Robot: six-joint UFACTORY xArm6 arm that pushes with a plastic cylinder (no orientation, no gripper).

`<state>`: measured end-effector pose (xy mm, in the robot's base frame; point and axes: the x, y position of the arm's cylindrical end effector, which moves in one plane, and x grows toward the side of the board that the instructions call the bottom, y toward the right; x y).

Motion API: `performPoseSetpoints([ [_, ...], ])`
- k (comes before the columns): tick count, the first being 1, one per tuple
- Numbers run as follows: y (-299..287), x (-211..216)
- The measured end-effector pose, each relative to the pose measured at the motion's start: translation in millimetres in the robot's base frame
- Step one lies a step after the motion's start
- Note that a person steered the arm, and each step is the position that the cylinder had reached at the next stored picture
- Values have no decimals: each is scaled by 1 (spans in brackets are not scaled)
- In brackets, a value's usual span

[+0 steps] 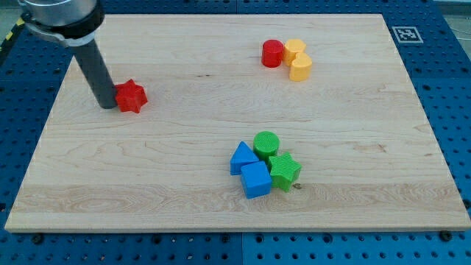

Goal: Push the red star into the red circle

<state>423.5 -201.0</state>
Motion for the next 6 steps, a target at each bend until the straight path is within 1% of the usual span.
performPoseSetpoints([
  [2,21,0],
  [5,74,0],
  [6,81,0],
])
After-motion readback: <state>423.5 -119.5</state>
